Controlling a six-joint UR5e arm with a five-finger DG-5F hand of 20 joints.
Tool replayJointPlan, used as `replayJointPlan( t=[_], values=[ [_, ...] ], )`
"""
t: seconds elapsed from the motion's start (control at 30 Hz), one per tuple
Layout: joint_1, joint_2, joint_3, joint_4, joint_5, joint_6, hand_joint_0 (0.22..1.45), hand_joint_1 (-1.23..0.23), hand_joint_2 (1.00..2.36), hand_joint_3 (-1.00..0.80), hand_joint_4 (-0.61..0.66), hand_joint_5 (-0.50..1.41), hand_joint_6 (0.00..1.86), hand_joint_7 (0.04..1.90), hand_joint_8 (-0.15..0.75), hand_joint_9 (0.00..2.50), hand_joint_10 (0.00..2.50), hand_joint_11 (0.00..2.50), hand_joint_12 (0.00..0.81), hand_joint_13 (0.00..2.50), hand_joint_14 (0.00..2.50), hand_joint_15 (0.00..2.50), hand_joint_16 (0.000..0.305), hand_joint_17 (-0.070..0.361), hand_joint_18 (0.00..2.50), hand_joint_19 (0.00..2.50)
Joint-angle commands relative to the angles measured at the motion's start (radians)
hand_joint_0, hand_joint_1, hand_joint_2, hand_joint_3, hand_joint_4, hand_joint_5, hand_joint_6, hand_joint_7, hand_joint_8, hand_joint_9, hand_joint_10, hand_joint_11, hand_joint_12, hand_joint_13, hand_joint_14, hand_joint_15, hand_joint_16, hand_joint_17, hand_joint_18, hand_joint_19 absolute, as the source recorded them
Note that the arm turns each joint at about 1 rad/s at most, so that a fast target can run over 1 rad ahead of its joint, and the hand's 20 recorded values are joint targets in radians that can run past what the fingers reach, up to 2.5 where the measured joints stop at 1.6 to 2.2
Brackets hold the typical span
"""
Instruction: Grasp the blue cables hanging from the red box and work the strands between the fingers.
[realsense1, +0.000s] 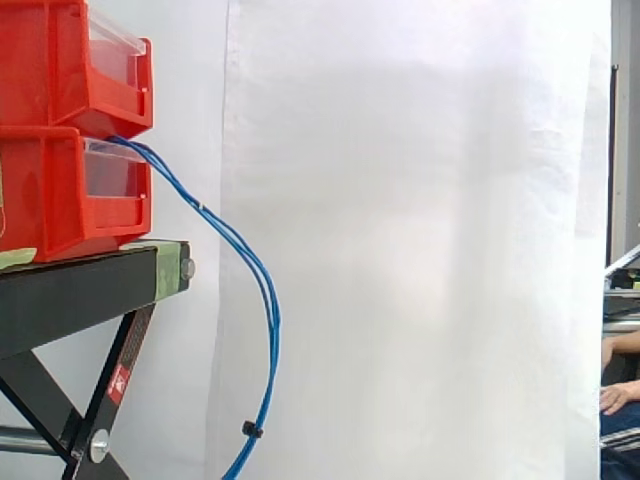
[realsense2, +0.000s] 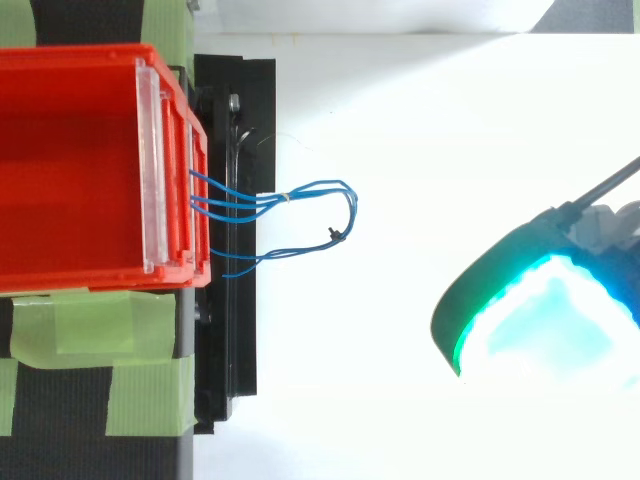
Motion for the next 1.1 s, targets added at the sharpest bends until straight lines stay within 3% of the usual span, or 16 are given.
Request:
replayJointPlan(
  t=[0.0,0.3,0.53,0.8,1.07],
  values=[
    [0.000,0.000,0.000,-0.002,0.000,0.000,0.68,-0.38,1.00,-1.00,0.19,-0.47,0.01,0.73,0.364,0.05,0.00,0.12,0.404,0.00,0.00,0.15,0.080,0.180,0.00,0.08],
    [-0.008,0.000,0.001,-0.002,-0.003,0.014,0.68,-0.38,1.00,-1.00,0.19,-0.46,0.01,0.73,0.366,0.06,0.00,0.12,0.406,0.00,0.00,0.16,0.080,0.180,0.00,0.08],
    [-0.012,0.000,0.000,0.001,-0.003,0.072,0.69,-0.38,1.00,-1.00,0.19,-0.46,0.01,0.74,0.366,0.06,0.00,0.13,0.406,0.00,0.00,0.16,0.080,0.180,0.00,0.08],
    [-0.023,0.000,0.000,-0.002,-0.003,0.089,0.69,-0.38,1.00,-1.00,0.20,-0.45,0.01,0.73,0.366,0.06,0.00,0.14,0.405,0.00,0.00,0.16,0.080,0.180,0.00,0.09],
    [-0.052,0.000,0.001,-0.002,-0.013,0.146,0.69,-0.39,1.00,-1.00,0.20,-0.45,0.01,0.74,0.370,0.07,0.00,0.14,0.403,0.00,0.00,0.16,0.080,0.179,0.00,0.08]
  ],
)
